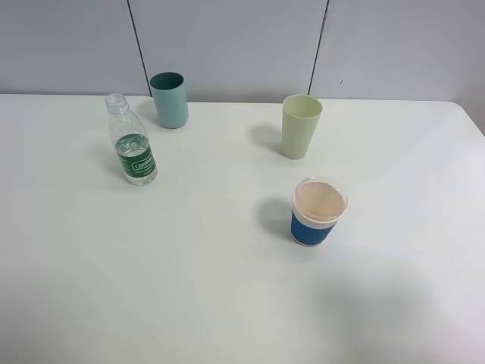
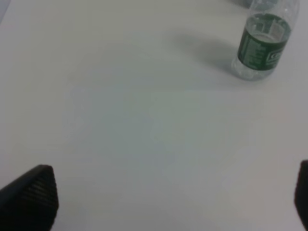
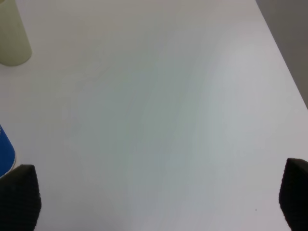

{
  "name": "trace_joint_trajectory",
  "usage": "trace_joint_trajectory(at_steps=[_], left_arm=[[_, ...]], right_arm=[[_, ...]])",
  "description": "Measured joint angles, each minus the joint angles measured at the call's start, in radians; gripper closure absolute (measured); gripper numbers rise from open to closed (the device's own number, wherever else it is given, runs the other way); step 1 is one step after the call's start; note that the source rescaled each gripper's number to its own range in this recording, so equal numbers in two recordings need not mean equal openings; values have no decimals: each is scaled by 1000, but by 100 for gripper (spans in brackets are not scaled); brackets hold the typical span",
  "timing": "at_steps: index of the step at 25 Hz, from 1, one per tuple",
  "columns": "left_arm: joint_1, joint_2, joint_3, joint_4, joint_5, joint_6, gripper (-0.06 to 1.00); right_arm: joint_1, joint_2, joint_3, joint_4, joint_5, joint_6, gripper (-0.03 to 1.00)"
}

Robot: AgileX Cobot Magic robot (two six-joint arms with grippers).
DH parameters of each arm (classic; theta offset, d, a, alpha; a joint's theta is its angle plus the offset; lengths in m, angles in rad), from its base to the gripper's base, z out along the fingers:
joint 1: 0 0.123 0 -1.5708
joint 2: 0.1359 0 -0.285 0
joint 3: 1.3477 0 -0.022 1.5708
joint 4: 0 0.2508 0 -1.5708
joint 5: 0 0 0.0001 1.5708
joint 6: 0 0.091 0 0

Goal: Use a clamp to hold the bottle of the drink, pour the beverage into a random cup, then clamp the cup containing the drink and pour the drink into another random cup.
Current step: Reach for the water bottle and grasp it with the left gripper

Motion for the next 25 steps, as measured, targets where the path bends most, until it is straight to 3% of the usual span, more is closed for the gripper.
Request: trace_joint_trajectory(at_steps=[25], left_arm=[[0,0,0,0,0,0,-6]], right_arm=[[0,0,0,0,0,0,-3]])
